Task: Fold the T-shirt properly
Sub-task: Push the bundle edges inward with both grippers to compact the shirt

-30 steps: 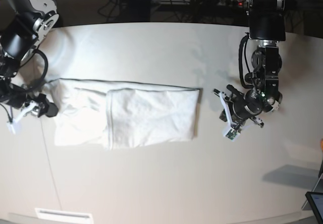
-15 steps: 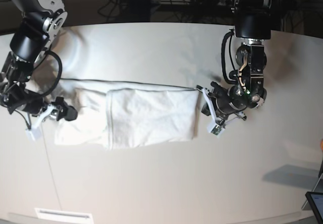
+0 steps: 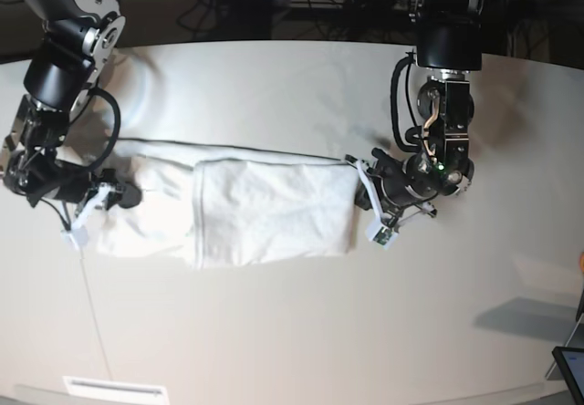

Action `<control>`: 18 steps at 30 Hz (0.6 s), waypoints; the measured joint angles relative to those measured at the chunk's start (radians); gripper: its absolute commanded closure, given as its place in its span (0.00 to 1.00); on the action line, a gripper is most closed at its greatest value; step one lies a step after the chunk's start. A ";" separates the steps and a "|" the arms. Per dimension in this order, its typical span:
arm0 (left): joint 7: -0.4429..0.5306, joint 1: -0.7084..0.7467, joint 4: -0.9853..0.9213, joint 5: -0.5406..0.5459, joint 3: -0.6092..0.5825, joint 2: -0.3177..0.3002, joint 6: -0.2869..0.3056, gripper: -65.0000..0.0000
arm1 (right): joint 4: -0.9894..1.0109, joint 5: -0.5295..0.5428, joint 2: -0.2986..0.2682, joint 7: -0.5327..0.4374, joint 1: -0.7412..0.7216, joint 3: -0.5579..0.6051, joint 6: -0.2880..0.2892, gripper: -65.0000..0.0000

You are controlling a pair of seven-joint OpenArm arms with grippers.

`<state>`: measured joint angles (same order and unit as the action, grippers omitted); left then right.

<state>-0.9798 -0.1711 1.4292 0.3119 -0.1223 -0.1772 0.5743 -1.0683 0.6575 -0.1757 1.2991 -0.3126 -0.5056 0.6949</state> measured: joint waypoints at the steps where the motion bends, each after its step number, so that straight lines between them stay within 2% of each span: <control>1: 0.000 0.000 0.000 0.000 -0.005 0.000 0.000 1.00 | 0.000 0.005 0.000 0.000 0.003 0.011 0.000 1.00; 3: 0.000 0.000 0.000 0.000 -0.003 0.011 0.000 1.00 | 0.000 0.001 -0.001 0.000 0.000 0.029 0.001 0.96; 5: -0.003 0.000 0.000 -0.002 0.000 0.030 -0.002 1.00 | 0.000 0.001 -0.001 -0.001 -0.001 0.040 0.001 1.00; 12: -0.008 0.000 0.000 -0.001 -0.008 0.071 -0.001 1.00 | -0.067 -0.024 -0.031 0.014 0.007 0.042 -0.005 1.00; 15: -0.008 0.000 -0.001 -0.001 -0.008 0.080 0.000 1.00 | -0.172 -0.026 -0.048 0.019 0.017 0.043 -0.092 1.00; 18: -0.022 -0.019 -0.006 -0.001 -0.010 0.080 0.001 1.00 | -0.258 -0.018 -0.056 0.024 0.016 0.042 -0.150 1.00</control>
<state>-1.0016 -0.1898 1.4235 0.3107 -0.1326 -0.0975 0.5751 -1.3262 0.6395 -0.2314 1.3228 -0.2962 -0.4633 0.5453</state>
